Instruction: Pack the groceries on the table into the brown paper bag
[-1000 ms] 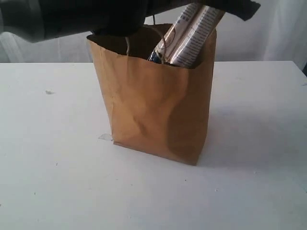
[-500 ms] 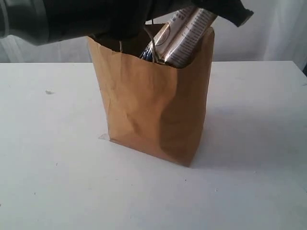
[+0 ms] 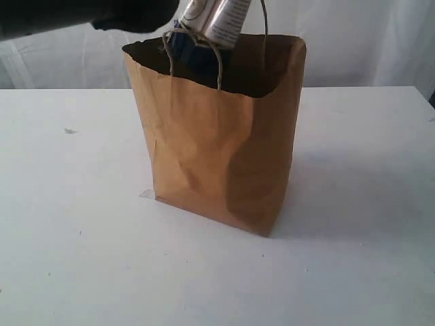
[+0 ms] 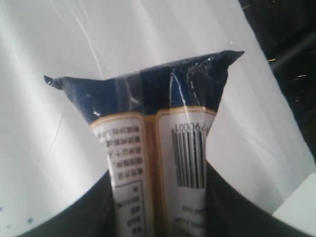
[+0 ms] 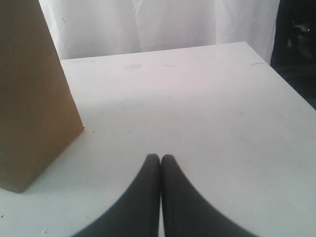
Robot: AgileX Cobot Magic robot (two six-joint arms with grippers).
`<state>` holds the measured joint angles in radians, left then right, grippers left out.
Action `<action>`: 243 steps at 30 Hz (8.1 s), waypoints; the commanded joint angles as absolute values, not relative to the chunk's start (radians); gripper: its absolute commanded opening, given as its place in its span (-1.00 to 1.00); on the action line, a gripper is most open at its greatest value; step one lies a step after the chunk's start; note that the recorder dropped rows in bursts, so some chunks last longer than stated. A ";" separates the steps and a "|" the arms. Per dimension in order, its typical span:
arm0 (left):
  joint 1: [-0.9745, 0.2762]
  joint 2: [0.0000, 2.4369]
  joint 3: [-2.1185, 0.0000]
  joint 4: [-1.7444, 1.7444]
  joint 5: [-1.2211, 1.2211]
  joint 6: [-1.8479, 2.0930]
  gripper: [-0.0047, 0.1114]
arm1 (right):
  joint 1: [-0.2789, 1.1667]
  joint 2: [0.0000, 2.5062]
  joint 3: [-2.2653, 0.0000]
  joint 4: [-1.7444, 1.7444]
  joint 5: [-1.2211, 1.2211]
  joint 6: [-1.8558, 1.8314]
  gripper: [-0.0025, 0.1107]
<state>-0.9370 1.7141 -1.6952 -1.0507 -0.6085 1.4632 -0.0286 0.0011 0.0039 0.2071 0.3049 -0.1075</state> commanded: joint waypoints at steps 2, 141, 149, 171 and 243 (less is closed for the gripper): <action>-0.942 1.678 -1.602 -0.880 -0.772 1.199 -0.92 | -0.031 0.000 0.000 0.209 0.295 -0.114 -0.96; 0.257 0.637 -0.624 0.298 0.334 -0.483 -0.92 | -0.031 0.000 0.000 0.211 0.295 -0.115 -0.96; 0.255 0.188 -0.503 0.300 0.338 -0.468 -0.92 | -0.031 0.000 0.000 0.211 0.295 -0.115 -0.96; 0.255 0.000 -0.484 0.292 0.575 -0.392 -0.92 | -0.031 0.000 0.000 0.211 0.295 -0.115 -0.96; 0.124 0.000 0.000 0.062 0.231 -0.015 -0.92 | -0.031 0.000 0.000 -0.129 0.343 -0.094 -0.96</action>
<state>0.1294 0.0048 -0.0036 0.0604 0.2363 -0.0181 -0.0286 0.0011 0.0039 -0.1325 0.3457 -0.0981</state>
